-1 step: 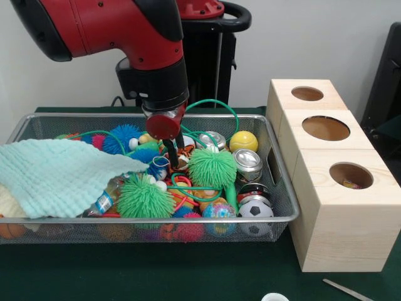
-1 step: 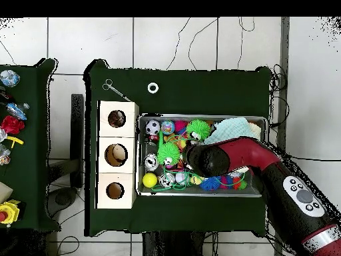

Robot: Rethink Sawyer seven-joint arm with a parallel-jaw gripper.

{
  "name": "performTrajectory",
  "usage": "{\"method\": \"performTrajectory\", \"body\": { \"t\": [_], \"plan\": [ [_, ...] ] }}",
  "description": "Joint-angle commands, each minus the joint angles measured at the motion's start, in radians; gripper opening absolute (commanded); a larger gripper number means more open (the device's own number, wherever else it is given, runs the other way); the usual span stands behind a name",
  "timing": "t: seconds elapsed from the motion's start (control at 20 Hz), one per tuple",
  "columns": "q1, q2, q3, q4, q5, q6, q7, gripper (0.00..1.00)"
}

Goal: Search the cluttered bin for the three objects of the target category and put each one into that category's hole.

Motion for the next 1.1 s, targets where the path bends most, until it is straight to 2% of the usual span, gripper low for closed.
{"method": "performTrajectory", "body": {
  "t": [0.05,0.2,0.55,0.65,0.8,1.1],
  "plan": [
    [-0.009,0.025,0.021,0.037,-0.066,0.069,-0.238,1.0],
    [0.0,0.034,-0.005,0.036,-0.055,0.151,-0.265,1.0],
    [0.012,0.091,-0.046,0.028,-0.062,0.207,-0.259,1.0],
    [0.016,0.105,-0.058,0.027,-0.049,0.228,-0.232,1.0],
    [0.027,0.122,-0.078,0.028,-0.062,0.216,-0.179,1.0],
    [0.05,0.142,-0.109,0.01,-0.102,0.197,-0.154,1.0]
  ]
}}
